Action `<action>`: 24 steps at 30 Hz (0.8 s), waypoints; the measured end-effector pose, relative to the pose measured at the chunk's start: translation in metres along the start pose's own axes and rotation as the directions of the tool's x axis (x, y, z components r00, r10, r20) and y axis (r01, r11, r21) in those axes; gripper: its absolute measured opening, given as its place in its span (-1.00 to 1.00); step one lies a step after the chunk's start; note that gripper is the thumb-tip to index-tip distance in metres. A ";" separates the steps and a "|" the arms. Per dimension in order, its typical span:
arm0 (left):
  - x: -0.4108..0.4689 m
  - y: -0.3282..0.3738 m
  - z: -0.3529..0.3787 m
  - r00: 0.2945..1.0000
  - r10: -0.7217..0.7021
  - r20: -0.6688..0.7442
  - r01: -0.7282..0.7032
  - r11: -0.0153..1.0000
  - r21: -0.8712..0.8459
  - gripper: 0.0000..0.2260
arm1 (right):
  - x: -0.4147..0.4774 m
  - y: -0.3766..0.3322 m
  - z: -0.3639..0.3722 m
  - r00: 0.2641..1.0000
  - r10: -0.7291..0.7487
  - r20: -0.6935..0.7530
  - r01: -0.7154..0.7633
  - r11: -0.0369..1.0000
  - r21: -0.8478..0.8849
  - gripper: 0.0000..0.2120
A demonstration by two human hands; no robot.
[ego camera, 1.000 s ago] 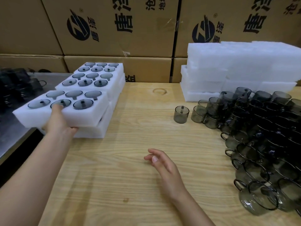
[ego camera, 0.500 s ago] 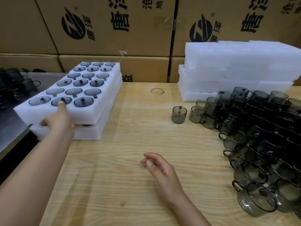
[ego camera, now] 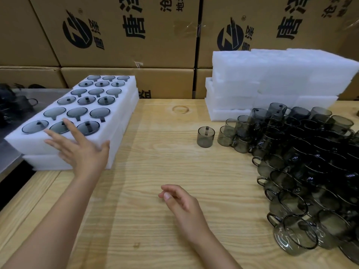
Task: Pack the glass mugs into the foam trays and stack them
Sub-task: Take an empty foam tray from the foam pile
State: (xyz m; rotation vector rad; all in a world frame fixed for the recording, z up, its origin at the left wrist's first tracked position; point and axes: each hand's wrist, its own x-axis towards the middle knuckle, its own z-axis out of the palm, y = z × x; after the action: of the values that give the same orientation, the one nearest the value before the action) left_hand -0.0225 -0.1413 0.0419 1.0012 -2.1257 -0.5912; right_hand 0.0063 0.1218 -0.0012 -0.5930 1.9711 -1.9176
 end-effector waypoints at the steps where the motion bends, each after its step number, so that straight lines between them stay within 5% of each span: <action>1: -0.009 0.005 0.000 0.997 0.041 -0.065 -0.041 0.999 0.004 -0.05 | 0.000 0.000 0.000 1.000 -0.002 -0.001 0.002 1.000 -0.006 -0.76; 3: -0.043 0.022 0.003 0.966 0.211 -0.149 -0.221 0.974 -0.052 -0.16 | 0.000 0.000 0.000 1.000 -0.004 -0.016 0.004 1.000 -0.004 -0.77; 5: -0.087 0.039 0.016 0.956 0.281 -0.083 -0.291 0.946 -0.145 -0.25 | 0.001 0.001 -0.001 0.999 -0.013 -0.038 0.013 1.000 0.008 -0.79; 8: -0.126 0.050 0.037 0.933 0.201 0.299 -0.177 0.979 -0.105 -0.26 | 0.002 0.000 -0.002 0.996 -0.039 -0.077 0.041 0.999 0.030 -0.79; 11: -0.123 0.038 0.046 0.789 0.229 0.570 -0.385 0.908 0.167 -0.44 | 0.002 0.003 -0.003 0.994 -0.064 -0.091 0.065 0.998 0.016 -0.85; 18: -0.124 0.041 0.048 0.777 0.217 0.591 -0.429 0.869 0.246 -0.47 | 0.027 -0.016 -0.012 0.944 -0.186 -0.271 0.174 0.982 -0.068 -0.77; 22: -0.126 0.041 0.048 0.790 0.220 0.572 -0.431 0.863 0.263 -0.48 | 0.118 -0.073 -0.048 0.837 -0.313 -0.449 0.184 0.934 -0.308 -0.83; 24: -0.126 0.042 0.050 0.793 0.205 0.574 -0.421 0.865 0.272 -0.48 | 0.181 -0.107 -0.080 0.789 -0.357 -0.499 0.085 0.869 -0.487 -0.65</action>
State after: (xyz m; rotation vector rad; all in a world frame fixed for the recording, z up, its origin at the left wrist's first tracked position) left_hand -0.0227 -0.0105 -0.0138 0.6829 -2.9226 -0.2901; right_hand -0.1822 0.0976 0.1191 -0.3880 2.9012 -1.9476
